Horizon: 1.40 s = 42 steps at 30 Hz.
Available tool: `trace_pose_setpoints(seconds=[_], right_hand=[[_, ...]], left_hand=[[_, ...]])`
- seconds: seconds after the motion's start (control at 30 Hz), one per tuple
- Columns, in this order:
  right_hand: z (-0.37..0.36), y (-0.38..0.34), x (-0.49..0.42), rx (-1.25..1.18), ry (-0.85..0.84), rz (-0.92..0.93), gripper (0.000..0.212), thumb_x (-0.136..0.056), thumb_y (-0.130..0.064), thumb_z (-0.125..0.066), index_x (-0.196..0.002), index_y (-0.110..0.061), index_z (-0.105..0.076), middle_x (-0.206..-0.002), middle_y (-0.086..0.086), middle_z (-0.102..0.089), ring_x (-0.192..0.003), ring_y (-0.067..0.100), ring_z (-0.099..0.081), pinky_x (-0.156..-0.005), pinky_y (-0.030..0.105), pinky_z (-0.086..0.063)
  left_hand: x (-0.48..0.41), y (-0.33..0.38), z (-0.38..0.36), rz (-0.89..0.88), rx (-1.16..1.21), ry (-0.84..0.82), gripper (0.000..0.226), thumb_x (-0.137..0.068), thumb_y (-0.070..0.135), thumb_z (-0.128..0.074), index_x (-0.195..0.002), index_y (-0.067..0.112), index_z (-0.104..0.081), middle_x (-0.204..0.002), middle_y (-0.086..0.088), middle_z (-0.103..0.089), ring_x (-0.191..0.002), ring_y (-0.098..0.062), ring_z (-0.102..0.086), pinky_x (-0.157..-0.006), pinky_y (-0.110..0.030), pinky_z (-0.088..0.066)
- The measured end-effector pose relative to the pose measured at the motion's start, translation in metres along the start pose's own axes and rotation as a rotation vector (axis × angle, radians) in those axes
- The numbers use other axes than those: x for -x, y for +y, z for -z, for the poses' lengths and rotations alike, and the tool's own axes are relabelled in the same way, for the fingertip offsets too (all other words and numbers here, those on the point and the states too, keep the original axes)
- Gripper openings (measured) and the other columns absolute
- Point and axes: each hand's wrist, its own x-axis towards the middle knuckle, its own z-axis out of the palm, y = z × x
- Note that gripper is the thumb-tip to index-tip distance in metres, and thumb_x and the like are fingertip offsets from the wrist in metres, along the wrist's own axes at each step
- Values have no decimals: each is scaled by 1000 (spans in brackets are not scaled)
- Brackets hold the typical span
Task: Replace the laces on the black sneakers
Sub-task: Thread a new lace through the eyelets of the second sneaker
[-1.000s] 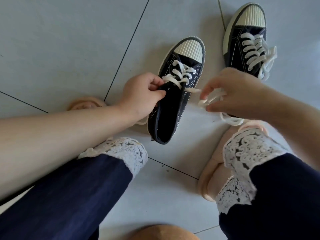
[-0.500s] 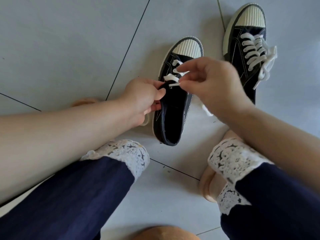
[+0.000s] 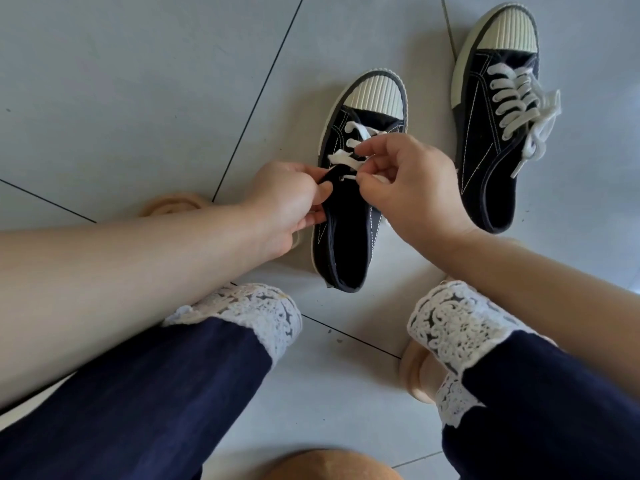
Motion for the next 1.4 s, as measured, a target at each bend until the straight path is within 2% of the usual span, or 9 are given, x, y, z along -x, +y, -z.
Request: trace_pose_setpoints(seconds=[0.3, 0.43, 0.57, 0.73, 0.87, 0.97, 1.13, 1.27, 1.4], right_hand=[[-2, 1, 2, 64, -8, 93, 30, -81, -6, -57, -109, -11, -66, -85, -11, -61, -90, 16, -63, -88, 32, -47], [-2, 3, 2, 115, -12, 144, 29, -82, -6, -56, -109, -10, -65, -97, -2, -69, -94, 18, -63, -87, 31, -46], [-5, 4, 2, 68, -4, 103, 25, -81, -7, -60, -105, -12, -61, -83, -8, -64, -85, 14, -61, -81, 26, -45], [-9, 7, -4, -7, 41, 26, 26, -76, -11, -66, -96, -20, -53, -75, -9, -68, -79, 7, -62, -73, 16, -41], [-12, 9, -4, -23, 62, 3, 25, -74, -11, -68, -94, -20, -55, -71, -12, -67, -79, 4, -62, -73, 9, -38], [-13, 9, -3, -34, 61, -15, 25, -73, -11, -69, -91, -21, -56, -67, -17, -63, -78, 1, -61, -73, 7, -38], [-12, 7, -5, -41, 39, -27, 25, -73, -9, -67, -86, -24, -53, -69, -16, -65, -90, 12, -62, -85, 29, -45], [-9, 12, -2, -87, 22, -15, 20, -77, -14, -66, -87, -26, -56, -74, -18, -65, -93, 11, -61, -88, 34, -46], [-7, 21, 9, 19, -1, 121, 29, -73, -27, -72, -99, -25, -61, -93, -20, -60, -99, 13, -50, -84, 16, -34]], left_hand=[[0, -2, 1, -4, 10, -3, 18, -86, -7, -53, -86, 10, -58, -81, -5, -63, -76, -15, -64, -63, -23, -56], [1, -3, 0, -19, 9, 2, 18, -85, -7, -54, -87, 11, -60, -85, -6, -64, -82, -17, -65, -69, -26, -56], [4, -5, -1, -41, -16, -19, 21, -85, -6, -55, -84, 15, -61, -87, -6, -65, -87, -18, -65, -72, -26, -56], [4, -8, 2, -41, 46, -105, 18, -87, -3, -53, -85, 13, -60, -77, -4, -63, -72, -13, -64, -68, -25, -57], [1, -7, 1, 11, 120, -131, 22, -94, -2, -41, -84, 8, -59, -74, -8, -64, -69, -15, -64, -70, -27, -58], [-1, -6, -3, 35, 115, -105, 19, -93, -4, -44, -83, 6, -57, -76, -10, -63, -69, -18, -64, -68, -27, -58], [-3, -8, -6, -13, 44, -82, 18, -88, -8, -49, -80, 7, -54, -74, -8, -61, -64, -16, -63, -64, -24, -57], [-6, -7, -8, -91, -82, -38, 16, -84, -3, -59, -74, 8, -57, -72, -4, -60, -58, -10, -62, -60, -18, -56], [-9, -8, -11, -199, -250, 21, 23, -85, 1, -59, -69, 17, -55, -65, 2, -57, -49, -3, -57, -52, -16, -51]])
